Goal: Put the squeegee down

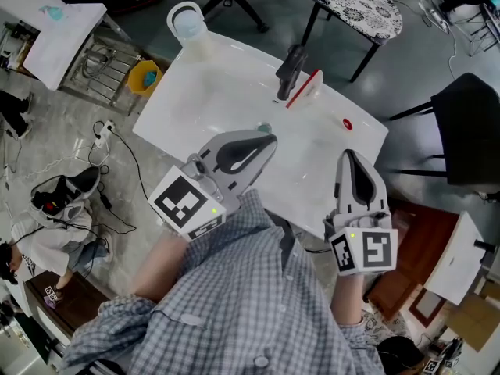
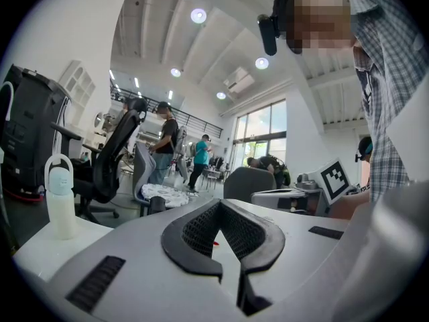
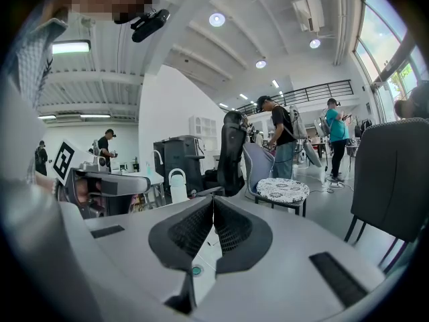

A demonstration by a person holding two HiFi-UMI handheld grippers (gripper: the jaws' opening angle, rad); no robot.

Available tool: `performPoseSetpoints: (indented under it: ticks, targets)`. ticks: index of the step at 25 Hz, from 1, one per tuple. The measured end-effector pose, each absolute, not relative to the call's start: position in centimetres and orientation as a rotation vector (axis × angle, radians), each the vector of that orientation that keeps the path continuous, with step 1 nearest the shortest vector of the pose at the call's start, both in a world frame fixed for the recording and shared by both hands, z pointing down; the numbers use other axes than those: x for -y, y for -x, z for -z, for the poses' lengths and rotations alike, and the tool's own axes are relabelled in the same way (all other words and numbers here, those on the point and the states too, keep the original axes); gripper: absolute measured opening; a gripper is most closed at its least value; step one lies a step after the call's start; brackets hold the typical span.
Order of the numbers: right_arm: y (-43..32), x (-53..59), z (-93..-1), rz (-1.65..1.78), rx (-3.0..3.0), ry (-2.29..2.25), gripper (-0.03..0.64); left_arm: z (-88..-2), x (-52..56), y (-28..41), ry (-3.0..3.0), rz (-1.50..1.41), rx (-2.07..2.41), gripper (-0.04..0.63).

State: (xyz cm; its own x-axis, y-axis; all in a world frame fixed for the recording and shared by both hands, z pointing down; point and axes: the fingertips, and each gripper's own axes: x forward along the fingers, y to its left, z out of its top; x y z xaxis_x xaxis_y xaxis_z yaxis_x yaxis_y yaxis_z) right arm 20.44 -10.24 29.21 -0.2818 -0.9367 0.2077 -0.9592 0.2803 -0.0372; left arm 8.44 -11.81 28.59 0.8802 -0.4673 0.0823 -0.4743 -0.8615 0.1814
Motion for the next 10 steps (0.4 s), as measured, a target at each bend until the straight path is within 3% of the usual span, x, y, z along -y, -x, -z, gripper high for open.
performPoseSetpoints:
  ticks: [10]
  targets:
    - [-20.45,9.94,-29.26,-0.239,2.390,-1.789,0.010,-28.55,11.43,-8.56,-2.857,-0.055,0.709,0.006]
